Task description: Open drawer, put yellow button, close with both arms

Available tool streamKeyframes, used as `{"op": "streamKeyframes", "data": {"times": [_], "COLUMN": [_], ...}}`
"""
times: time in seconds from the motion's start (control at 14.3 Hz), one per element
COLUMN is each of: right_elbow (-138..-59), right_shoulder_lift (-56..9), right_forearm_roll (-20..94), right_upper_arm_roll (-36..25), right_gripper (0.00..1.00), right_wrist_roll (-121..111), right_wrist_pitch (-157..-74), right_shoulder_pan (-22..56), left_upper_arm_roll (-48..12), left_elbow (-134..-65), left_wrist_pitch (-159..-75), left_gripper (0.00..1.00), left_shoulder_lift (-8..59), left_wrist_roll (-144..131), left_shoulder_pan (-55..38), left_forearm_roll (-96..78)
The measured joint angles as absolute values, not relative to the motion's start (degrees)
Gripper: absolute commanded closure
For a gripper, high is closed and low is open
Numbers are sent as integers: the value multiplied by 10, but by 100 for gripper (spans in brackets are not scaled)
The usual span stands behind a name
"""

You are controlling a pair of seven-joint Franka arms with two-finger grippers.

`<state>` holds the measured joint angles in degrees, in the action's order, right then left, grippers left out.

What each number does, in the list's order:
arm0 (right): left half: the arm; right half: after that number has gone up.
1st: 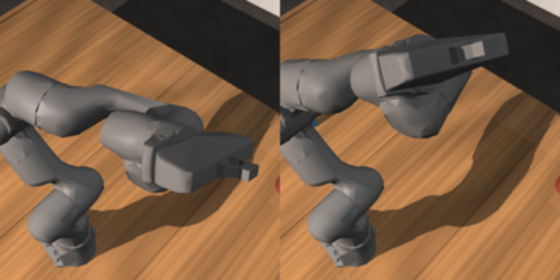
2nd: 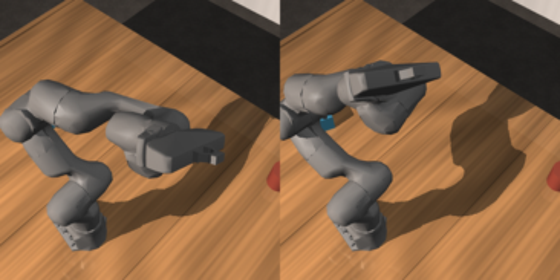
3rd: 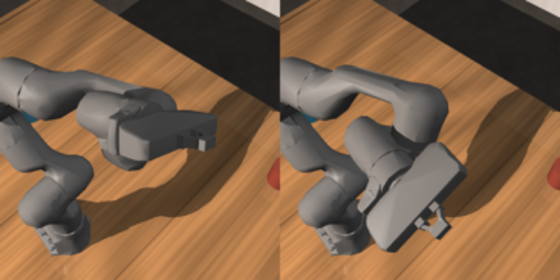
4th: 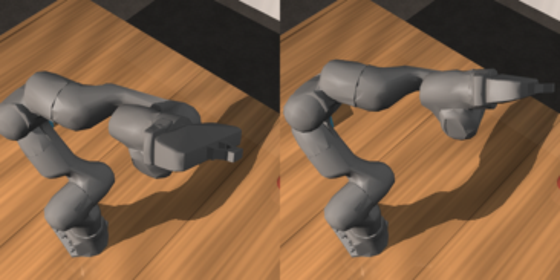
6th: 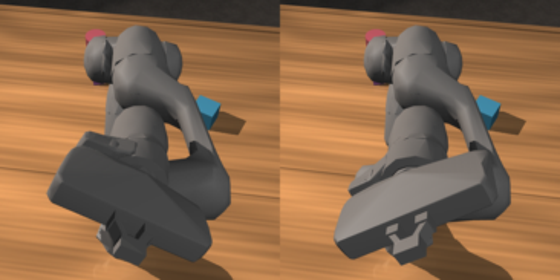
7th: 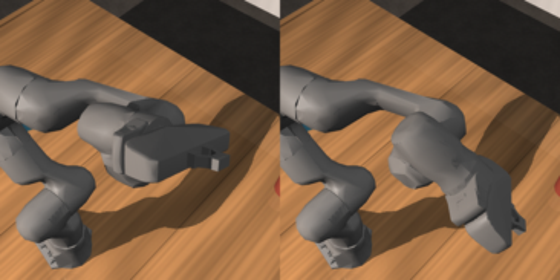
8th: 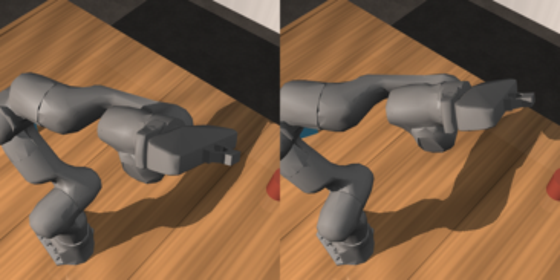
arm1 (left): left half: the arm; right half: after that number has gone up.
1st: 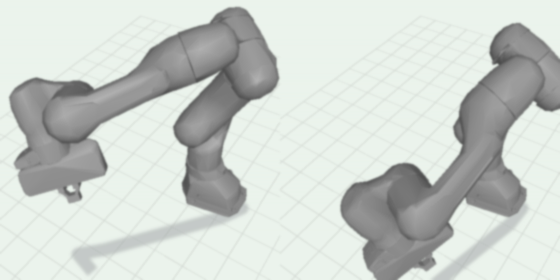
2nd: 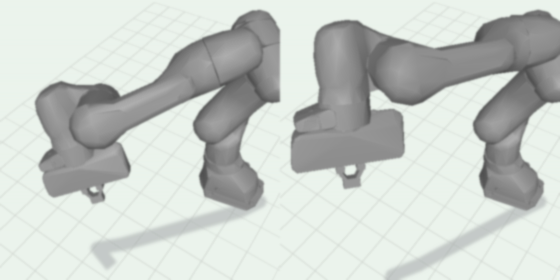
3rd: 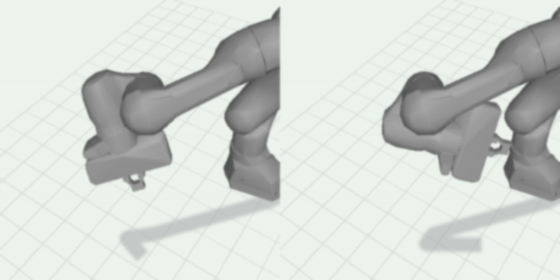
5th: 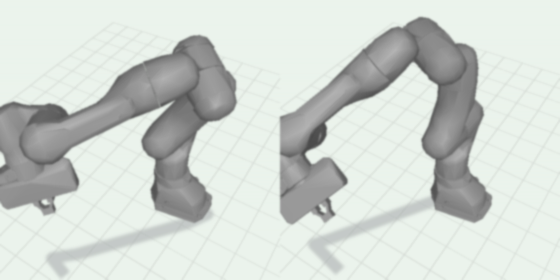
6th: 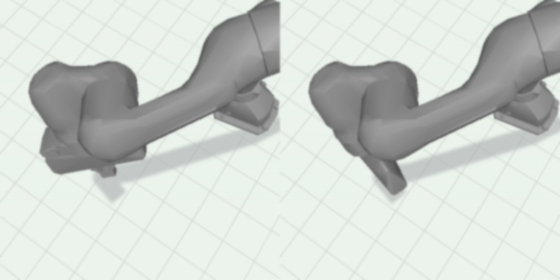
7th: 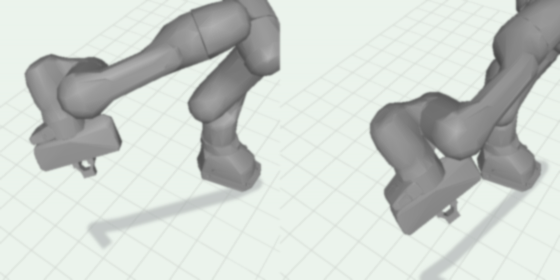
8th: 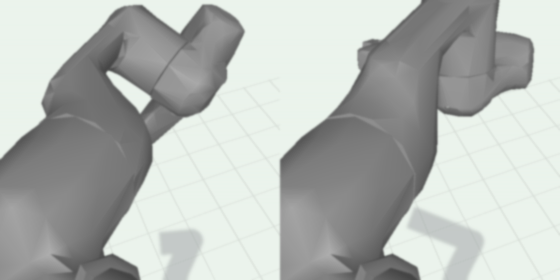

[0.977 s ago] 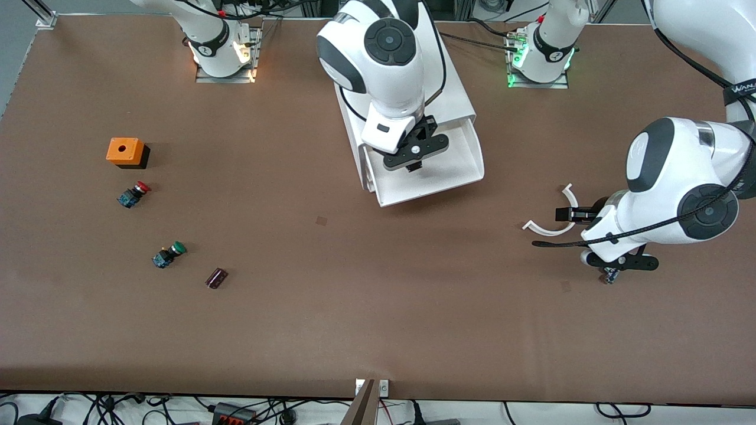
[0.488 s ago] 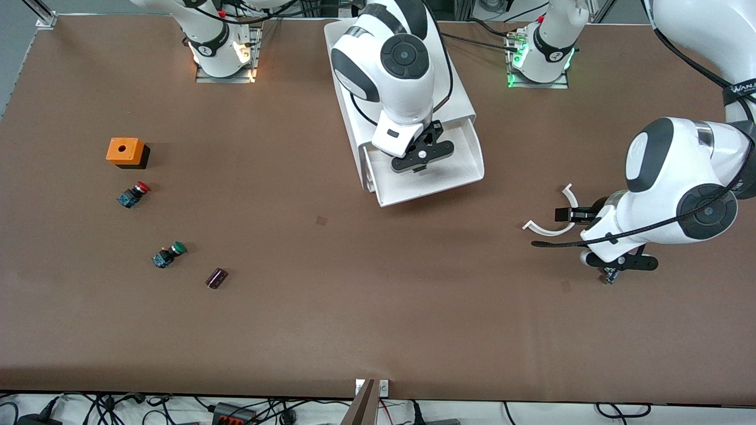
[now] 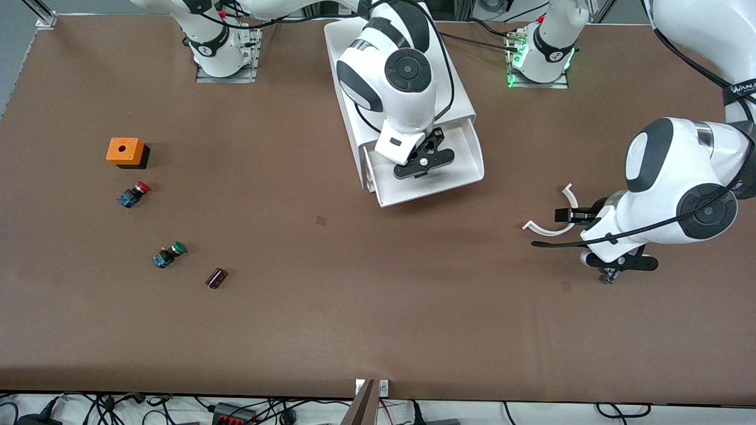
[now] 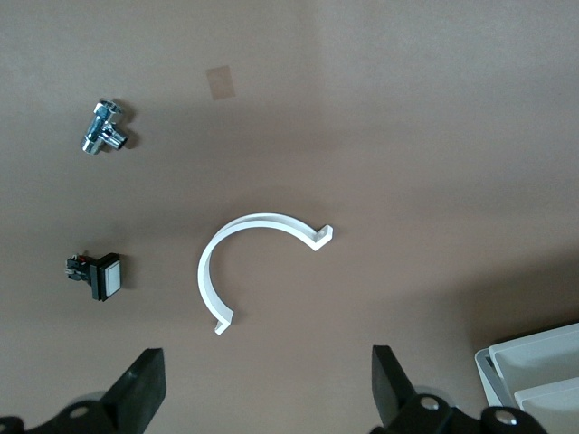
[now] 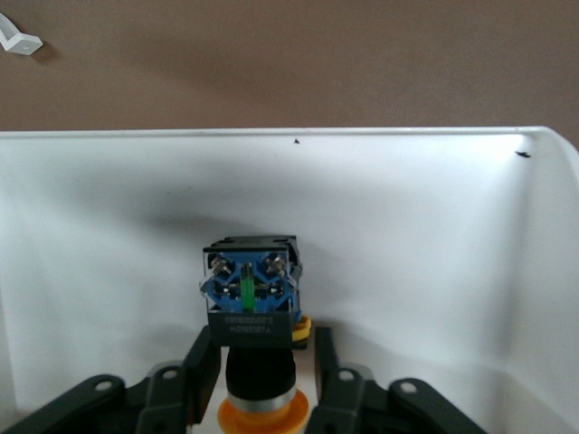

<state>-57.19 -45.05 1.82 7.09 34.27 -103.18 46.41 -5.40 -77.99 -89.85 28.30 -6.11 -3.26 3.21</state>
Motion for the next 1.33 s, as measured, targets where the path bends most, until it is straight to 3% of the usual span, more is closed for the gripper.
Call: {"op": "streamKeyframes", "data": {"times": [0.49, 0.98, 1.33], "right_elbow": [-520, -511, -512], "right_shoulder_lift": [-440, -405, -399], "right_forearm_roll": [18, -9, -47], "right_upper_arm_roll": [60, 53, 49], "right_gripper": [0, 0, 0], "right_wrist_roll": [391, 346, 232], "right_wrist_pitch": [-1026, -992, -935], "right_shoulder_pan": [452, 303, 190], "left_upper_arm_roll": [-55, -61, -63], "left_elbow": [-780, -783, -831], "left_wrist_pitch": [-900, -941, -1046], "left_gripper": [0, 0, 0], "left_shoulder_lift": [283, 280, 280], "left_wrist_roll": [-88, -217, -318], "left_shoulder_pan": [-33, -86, -172], "left_forearm_roll": [1, -22, -22]}}
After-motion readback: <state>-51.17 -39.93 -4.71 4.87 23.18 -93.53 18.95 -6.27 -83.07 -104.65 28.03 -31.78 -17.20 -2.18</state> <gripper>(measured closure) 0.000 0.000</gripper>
